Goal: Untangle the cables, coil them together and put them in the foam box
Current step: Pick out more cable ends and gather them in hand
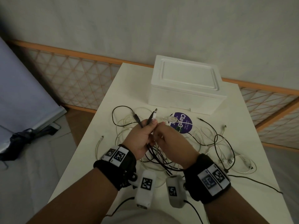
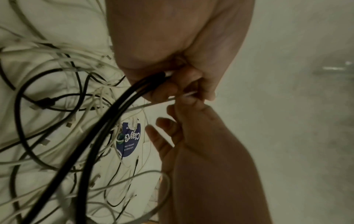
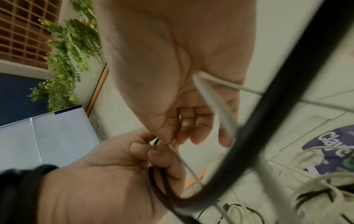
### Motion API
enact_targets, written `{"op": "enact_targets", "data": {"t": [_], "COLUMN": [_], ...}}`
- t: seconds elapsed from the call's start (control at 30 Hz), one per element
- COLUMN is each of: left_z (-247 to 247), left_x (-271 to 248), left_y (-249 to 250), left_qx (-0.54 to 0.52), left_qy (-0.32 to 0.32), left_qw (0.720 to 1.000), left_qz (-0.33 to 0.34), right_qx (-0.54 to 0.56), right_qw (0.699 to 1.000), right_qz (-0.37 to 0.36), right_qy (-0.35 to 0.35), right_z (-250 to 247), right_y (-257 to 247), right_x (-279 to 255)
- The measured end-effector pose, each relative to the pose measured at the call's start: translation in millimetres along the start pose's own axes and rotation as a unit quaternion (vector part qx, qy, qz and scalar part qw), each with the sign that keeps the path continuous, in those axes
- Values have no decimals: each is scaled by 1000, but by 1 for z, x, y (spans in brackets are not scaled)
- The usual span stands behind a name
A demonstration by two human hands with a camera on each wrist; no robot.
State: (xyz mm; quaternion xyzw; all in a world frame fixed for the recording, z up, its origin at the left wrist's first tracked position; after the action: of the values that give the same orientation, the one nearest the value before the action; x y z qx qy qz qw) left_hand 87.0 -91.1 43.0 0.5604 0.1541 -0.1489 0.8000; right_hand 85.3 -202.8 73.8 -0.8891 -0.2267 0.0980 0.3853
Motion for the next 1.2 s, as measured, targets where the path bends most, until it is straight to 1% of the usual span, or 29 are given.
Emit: {"op": "enact_targets", "data": {"t": [0.07, 0.13, 0.23, 0.27, 0.3, 0.37, 0.4, 0.43, 0.47, 0.53, 0.6, 0.67, 0.73, 0.77, 0.8, 0.83, 0.9, 0.97, 1.03, 1.07, 1.1, 1.13, 1.17, 1.2], "left_z": [0, 0, 3, 4, 3, -1, -5, -11, -17, -37, -62, -87, -102, -105, -104, -102, -89, -67, -39, -26, -18, -14, -15, -19], "left_x": [0, -1, -5, -5, -6, -7, -7, -5, -3, 3, 3, 0, -7, -10, -13, -16, -22, -28, -36, -41, -44, -46, -46, -46], "left_y": [-4, -4, -5, -6, -6, -5, -4, -4, -4, 0, 9, 19, 22, 22, 21, 20, 19, 16, 9, 5, 1, 0, 0, 1], "left_qx": [42, 75, 96, 93, 91, 87, 75, 37, -27, -170, -243, -240, -192, -170, -150, -126, -47, 71, 161, 176, 170, 151, 137, 137], "left_qy": [14, 25, 3, -4, 0, 37, 58, 75, 87, 105, 131, 154, 165, 166, 164, 161, 140, 80, -6, -41, -63, -75, -80, -72], "left_qw": [999, 996, 995, 995, 995, 994, 994, 996, 996, 980, 961, 958, 967, 971, 975, 979, 988, 993, 987, 984, 983, 985, 987, 988], "left_qz": [12, 28, 31, 31, 35, 46, 46, 38, 22, 2, 1, 5, 9, 12, 16, 21, 37, 44, 26, 8, -10, -24, -24, -13], "right_qx": [-2, -26, -80, -83, -75, -48, -33, -22, -26, -69, -131, -148, -86, -52, -32, -38, -105, -165, -230, -255, -251, -236, -222, -211], "right_qw": [1000, 1000, 997, 997, 997, 999, 999, 1000, 999, 995, 985, 978, 987, 993, 996, 998, 994, 985, 969, 960, 958, 961, 965, 969], "right_qz": [12, 13, 0, -3, -1, 3, -2, -11, -12, -1, 22, 62, 86, 76, 60, 44, 20, -12, -85, -117, -134, -136, -133, -122], "right_qy": [10, 10, 0, 1, 10, 20, 10, -10, -35, -75, -111, -135, -107, -77, -53, -34, -1, 39, 25, 22, 31, 39, 38, 32], "right_z": [4, 9, 13, 13, 11, 8, 7, 5, 3, -4, -13, -24, -37, -43, -49, -52, -53, -44, -25, -17, -13, -12, -14, -17], "right_y": [2, 4, 1, -1, -3, -9, -12, -15, -16, -13, 2, 19, 29, 28, 26, 23, 15, 2, -17, -25, -30, -33, -33, -32], "right_x": [1, 1, -3, -5, -7, -9, -10, -11, -13, -20, -29, -39, -49, -52, -54, -56, -52, -43, -32, -28, -25, -25, -25, -29]}}
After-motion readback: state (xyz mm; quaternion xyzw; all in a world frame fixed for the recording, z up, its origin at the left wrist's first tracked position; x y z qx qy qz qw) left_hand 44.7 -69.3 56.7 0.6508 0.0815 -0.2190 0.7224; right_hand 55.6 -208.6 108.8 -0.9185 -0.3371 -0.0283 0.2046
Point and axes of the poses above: each hand's wrist, its own x-axis towards the middle knuckle, its own z-axis out of the palm, y = z × x, the point moved 3 cm from there along x, towards the middle knuckle, and after that the axes turned 9 degrees about x, right-handed, at the moved point
